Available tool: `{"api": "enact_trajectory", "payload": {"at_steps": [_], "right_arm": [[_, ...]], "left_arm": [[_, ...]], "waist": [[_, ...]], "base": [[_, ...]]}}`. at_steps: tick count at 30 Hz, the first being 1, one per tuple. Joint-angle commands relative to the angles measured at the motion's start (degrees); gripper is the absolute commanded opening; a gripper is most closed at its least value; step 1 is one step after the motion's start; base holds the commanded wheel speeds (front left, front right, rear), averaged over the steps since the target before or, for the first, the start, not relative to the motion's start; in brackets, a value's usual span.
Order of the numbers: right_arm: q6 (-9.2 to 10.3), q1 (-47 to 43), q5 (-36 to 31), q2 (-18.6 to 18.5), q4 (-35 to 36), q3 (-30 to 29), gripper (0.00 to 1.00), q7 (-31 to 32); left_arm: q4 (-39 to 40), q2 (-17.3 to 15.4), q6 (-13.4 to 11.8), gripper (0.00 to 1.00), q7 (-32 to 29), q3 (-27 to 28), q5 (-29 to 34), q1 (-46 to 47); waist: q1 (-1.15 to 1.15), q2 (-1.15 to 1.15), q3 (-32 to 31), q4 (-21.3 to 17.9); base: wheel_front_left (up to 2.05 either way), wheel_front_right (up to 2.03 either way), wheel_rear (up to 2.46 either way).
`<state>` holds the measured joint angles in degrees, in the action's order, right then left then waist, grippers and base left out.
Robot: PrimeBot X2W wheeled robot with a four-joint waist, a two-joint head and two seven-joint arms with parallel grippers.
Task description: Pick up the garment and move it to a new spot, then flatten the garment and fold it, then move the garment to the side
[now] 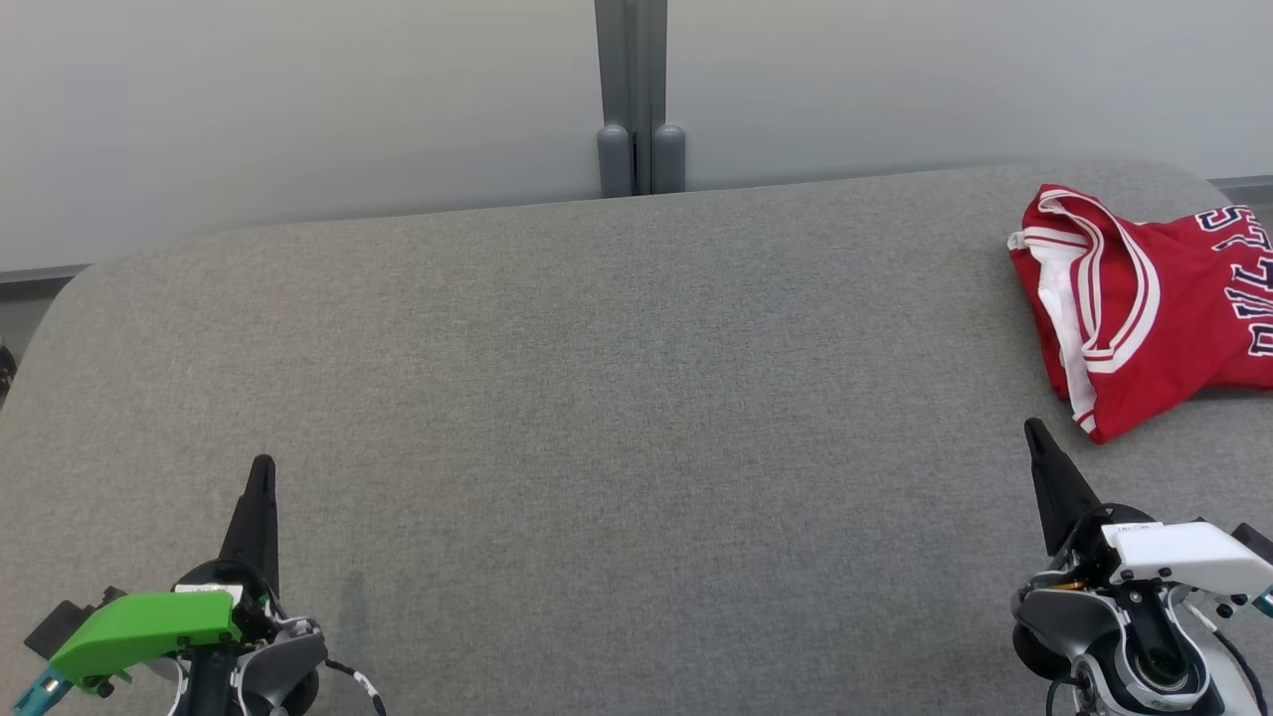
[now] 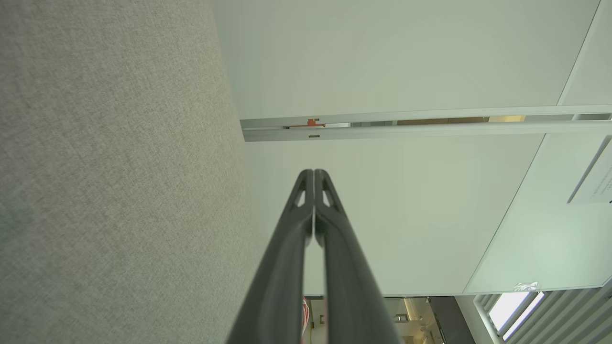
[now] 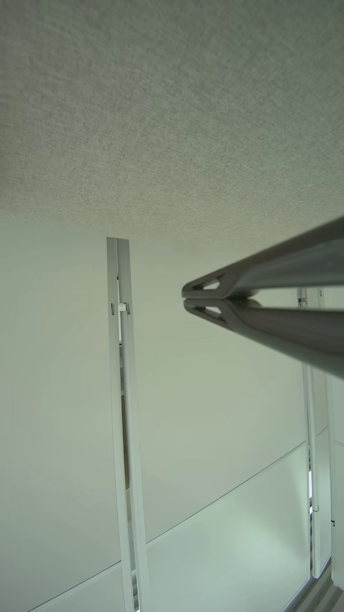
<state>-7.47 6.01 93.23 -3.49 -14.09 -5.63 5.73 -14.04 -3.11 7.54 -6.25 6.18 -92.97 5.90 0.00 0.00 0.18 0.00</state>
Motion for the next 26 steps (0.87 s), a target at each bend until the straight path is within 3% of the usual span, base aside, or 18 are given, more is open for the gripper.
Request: {"api": "enact_trajectory", "payload": {"at_steps": [1,26], "right_arm": [[-0.04,0.4,-0.3,0.0,-0.1,-0.2,0.0,0.3],[-0.04,0.5,-0.5,0.2,-0.1,-0.4,0.0,0.4]], "left_arm": [[0.0,0.0,0.1,0.0,-0.2,0.3,0.5,0.6],[-0.1,0.1,0.1,0.0,-0.2,0.4,0.5,0.6]], "waist": [[0.0,0.0,0.0,0.0],[0.0,0.0,0.0,0.0]], "base": [[0.0,0.0,0.0],[0.0,0.0,0.0]]}}
